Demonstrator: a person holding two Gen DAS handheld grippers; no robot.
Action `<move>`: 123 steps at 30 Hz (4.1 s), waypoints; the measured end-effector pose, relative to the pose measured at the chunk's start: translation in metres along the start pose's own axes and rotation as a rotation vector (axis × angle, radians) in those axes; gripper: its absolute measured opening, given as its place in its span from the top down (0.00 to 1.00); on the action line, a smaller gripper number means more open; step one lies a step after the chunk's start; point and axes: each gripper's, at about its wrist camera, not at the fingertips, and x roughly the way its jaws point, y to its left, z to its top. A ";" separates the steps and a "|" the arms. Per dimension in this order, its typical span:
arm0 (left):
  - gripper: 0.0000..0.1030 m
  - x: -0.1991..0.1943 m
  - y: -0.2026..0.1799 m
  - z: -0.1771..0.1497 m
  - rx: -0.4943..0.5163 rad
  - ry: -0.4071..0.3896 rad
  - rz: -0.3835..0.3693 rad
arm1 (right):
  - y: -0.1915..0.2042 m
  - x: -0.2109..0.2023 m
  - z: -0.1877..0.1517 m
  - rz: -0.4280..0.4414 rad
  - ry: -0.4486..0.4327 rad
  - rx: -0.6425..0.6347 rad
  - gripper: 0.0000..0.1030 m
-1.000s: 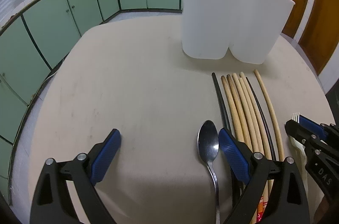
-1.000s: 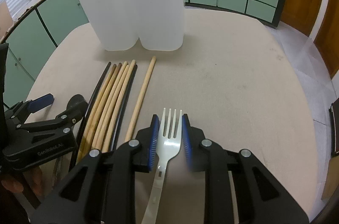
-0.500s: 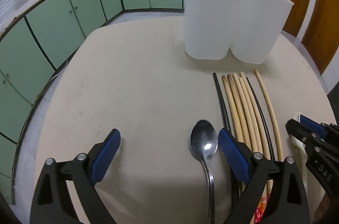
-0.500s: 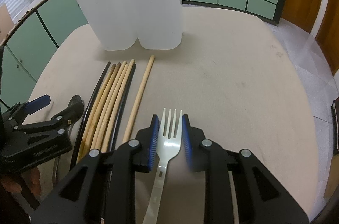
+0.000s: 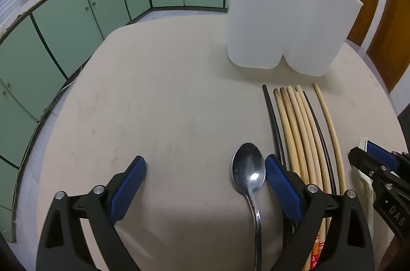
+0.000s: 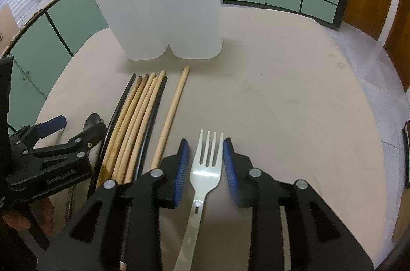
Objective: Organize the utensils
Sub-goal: 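Close the left tool on the metal spoon, then lift the spoon and fork and carry both toward the white holder, then open both tools to drop spoon and fork into the holder, then move both tools back over the row of chopsticks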
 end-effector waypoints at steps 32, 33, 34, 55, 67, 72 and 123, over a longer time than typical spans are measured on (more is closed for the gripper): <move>0.74 -0.082 -0.014 -0.020 0.045 -0.328 -0.276 | -0.014 -0.070 -0.004 0.114 -0.263 0.010 0.81; 0.74 -0.084 -0.011 -0.019 0.044 -0.337 -0.275 | -0.010 -0.074 0.000 0.108 -0.276 0.002 0.81; 0.74 -0.088 -0.010 -0.018 0.042 -0.350 -0.273 | -0.009 -0.077 0.002 0.099 -0.284 -0.010 0.81; 0.75 -0.149 0.003 0.021 0.001 -0.533 -0.303 | -0.009 -0.129 0.056 0.152 -0.508 -0.053 0.81; 0.75 -0.186 0.005 0.115 -0.014 -0.741 -0.349 | -0.011 -0.144 0.151 0.187 -0.707 -0.067 0.81; 0.75 -0.162 -0.005 0.148 -0.017 -0.748 -0.361 | -0.011 -0.121 0.180 0.151 -0.747 -0.080 0.81; 0.16 -0.126 0.013 -0.086 0.023 -0.322 -0.196 | 0.009 -0.099 -0.113 -0.099 -0.354 0.001 0.12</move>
